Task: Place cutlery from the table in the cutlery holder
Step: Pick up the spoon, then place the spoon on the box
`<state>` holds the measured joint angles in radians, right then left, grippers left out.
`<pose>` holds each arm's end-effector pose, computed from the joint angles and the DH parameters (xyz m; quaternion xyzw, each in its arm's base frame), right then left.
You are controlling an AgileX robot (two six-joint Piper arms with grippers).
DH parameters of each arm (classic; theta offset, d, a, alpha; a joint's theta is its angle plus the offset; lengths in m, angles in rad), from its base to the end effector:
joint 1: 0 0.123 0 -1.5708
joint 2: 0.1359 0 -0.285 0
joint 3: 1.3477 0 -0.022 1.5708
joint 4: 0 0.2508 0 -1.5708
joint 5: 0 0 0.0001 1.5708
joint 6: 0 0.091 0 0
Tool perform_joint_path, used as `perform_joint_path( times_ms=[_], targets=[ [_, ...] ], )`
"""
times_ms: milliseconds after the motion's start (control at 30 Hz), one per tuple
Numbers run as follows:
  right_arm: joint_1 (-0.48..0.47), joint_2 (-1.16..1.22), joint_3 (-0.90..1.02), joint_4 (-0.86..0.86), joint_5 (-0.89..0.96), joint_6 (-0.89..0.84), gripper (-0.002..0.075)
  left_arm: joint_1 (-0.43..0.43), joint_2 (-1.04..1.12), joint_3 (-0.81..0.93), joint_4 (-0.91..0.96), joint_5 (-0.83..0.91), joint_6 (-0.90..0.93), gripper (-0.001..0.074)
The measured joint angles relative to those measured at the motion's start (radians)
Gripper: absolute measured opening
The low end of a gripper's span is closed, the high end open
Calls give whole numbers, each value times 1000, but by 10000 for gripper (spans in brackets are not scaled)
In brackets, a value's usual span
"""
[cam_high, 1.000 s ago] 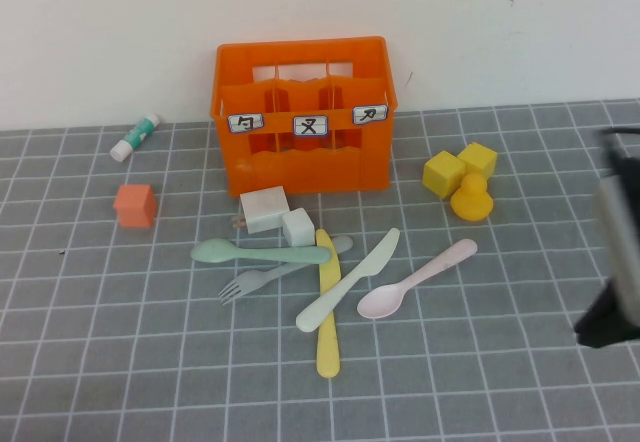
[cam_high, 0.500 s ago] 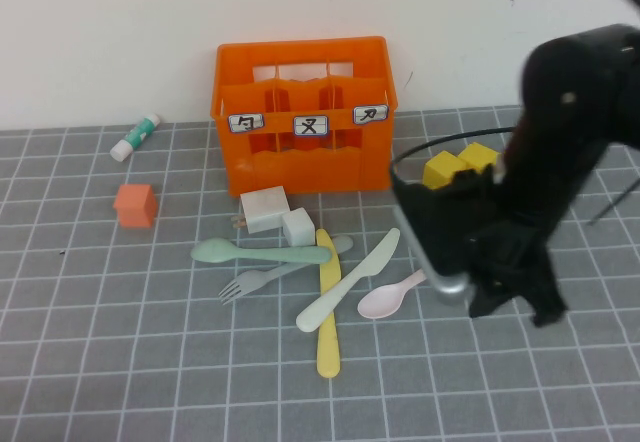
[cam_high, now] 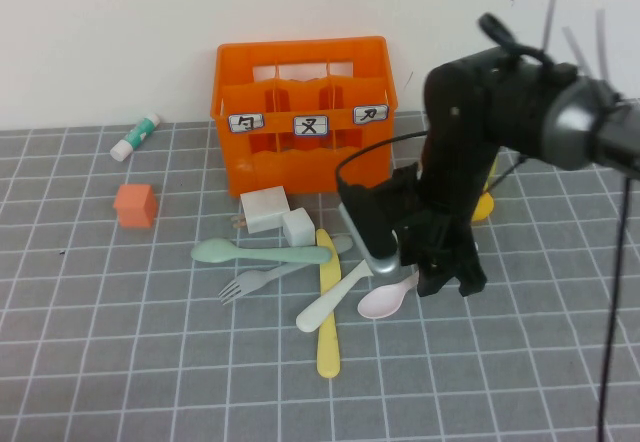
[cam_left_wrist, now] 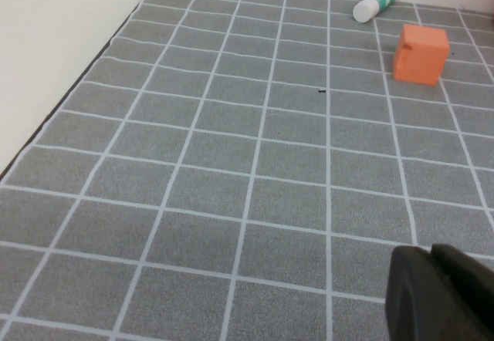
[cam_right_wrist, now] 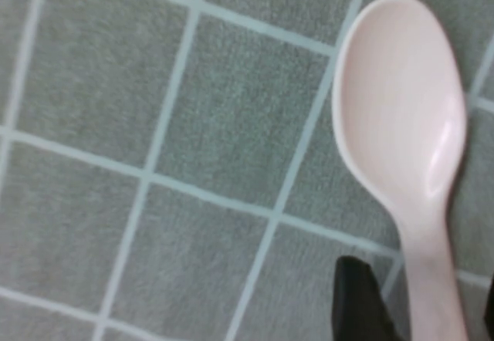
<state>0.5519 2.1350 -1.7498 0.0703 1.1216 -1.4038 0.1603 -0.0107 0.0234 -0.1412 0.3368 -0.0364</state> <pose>0.3746 0.2374 0.1986 -0.8193 0.5675 -0.0014 0.0823 0.0535 0.0044 0.1758 -0.1162 0.7839 -0.0213 0.6095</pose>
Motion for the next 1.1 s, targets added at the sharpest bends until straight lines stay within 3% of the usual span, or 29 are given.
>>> perform_joint_path(
  times_ms=[267, 367, 467, 500, 700, 933, 1000, 1100],
  targets=[
    [0, 103, -108, -10, 75, -19, 320, 0, 0, 0, 0, 0, 0, -1],
    [0, 104, -110, -10, 77, -16, 244, 0, 0, 0, 0, 0, 0, -1],
    [2, 104, -112, -4, 79, 45, 120, 0, 0, 0, 0, 0, 0, -1],
    [2, 104, -112, 7, 76, 68, 126, 0, 0, 0, 0, 0, 0, -1],
    [2, 47, -97, 260, 10, 186, 125, 0, 0, 0, 0, 0, 0, -1],
    [31, -145, 73, 539, -388, 244, 125, 0, 0, 0, 0, 0, 0, -1],
    [62, -202, 156, 619, -590, 246, 125, 0, 0, 0, 0, 0, 0, -1],
    [135, -235, 244, 782, -1054, 246, 125, 0, 0, 0, 0, 0, 0, -1]
  ],
)
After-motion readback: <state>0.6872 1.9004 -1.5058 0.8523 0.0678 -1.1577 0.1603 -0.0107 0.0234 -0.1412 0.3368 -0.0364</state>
